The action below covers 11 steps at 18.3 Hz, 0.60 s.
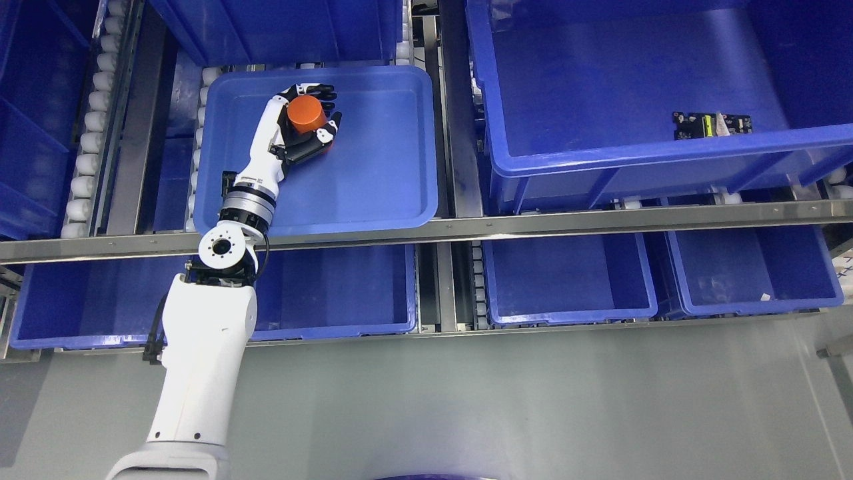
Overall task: Grab orange capacitor from left shelf to right desk
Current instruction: 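Close the left hand around the orange capacitor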
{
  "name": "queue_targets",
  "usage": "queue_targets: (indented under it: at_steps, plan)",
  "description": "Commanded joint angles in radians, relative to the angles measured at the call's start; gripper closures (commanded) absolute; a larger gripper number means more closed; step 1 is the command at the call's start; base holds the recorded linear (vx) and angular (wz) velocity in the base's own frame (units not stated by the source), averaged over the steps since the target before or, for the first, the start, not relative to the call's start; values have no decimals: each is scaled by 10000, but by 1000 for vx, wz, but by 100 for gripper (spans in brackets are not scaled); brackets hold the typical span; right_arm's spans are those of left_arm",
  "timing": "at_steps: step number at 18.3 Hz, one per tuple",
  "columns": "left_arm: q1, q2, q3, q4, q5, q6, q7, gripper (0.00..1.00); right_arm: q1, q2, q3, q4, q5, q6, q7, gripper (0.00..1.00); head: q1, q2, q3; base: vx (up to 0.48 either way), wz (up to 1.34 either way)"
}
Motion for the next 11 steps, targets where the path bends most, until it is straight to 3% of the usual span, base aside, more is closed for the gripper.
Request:
queue_targets:
  at_steps: [1, 11]
  plan:
    - [93, -36, 595, 735, 101, -637, -12, 100, 199, -175, -169, -175, 31, -6, 6, 0, 0, 0, 0, 0, 0]
    - [93, -36, 797, -1456, 1496, -668, -151, 100, 199, -175, -169, -175, 31, -6, 6, 0, 0, 0, 0, 0, 0]
